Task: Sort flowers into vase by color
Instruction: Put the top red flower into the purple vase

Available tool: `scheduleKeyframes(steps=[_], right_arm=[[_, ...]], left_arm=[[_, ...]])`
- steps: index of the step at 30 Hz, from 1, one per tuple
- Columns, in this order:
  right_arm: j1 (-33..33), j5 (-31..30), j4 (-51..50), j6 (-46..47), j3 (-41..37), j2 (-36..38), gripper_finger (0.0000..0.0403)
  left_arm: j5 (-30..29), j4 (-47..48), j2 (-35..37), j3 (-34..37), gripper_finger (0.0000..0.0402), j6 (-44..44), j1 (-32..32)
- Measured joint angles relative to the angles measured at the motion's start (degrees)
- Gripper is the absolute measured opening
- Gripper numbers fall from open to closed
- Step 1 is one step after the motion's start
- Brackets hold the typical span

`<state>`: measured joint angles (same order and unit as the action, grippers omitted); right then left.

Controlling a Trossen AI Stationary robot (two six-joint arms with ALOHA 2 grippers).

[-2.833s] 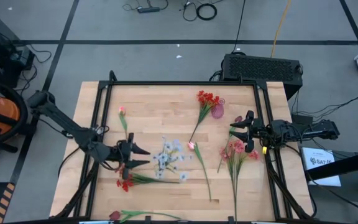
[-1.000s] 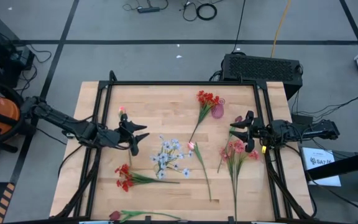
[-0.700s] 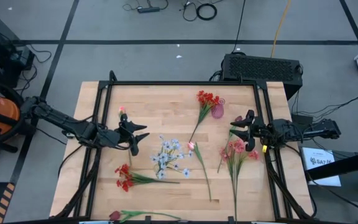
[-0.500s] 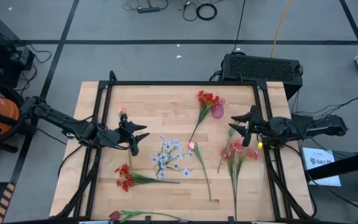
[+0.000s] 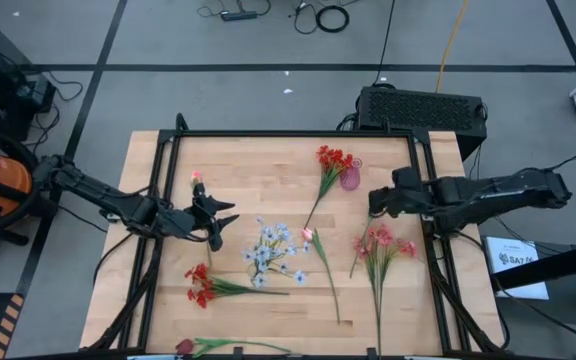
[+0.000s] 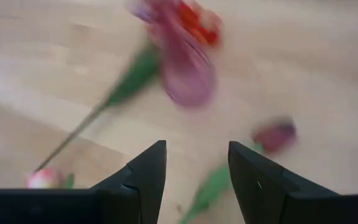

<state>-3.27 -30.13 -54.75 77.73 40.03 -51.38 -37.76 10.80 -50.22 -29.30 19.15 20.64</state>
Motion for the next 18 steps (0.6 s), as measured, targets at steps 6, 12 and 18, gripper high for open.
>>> scheduleKeyframes(steps=[6, 12, 18], right_arm=[[3.7, 10.2, -3.0, 11.1, -0.7, -6.0, 0.0164], [6.5, 14.9, -1.1, 11.6, -1.4, -11.3, 0.0164], [8.9, 16.0, 2.9, 10.4, -1.4, -16.7, 0.0164]], left_arm=[[0.0, 1.1, 0.0, 0.0, 0.0159, 0.0, 0.0], [0.0, 1.2, 0.0, 0.0, 0.0159, -0.7, 0.0], [0.0, 1.3, 0.0, 0.0, 0.0159, -3.4, 0.0]])
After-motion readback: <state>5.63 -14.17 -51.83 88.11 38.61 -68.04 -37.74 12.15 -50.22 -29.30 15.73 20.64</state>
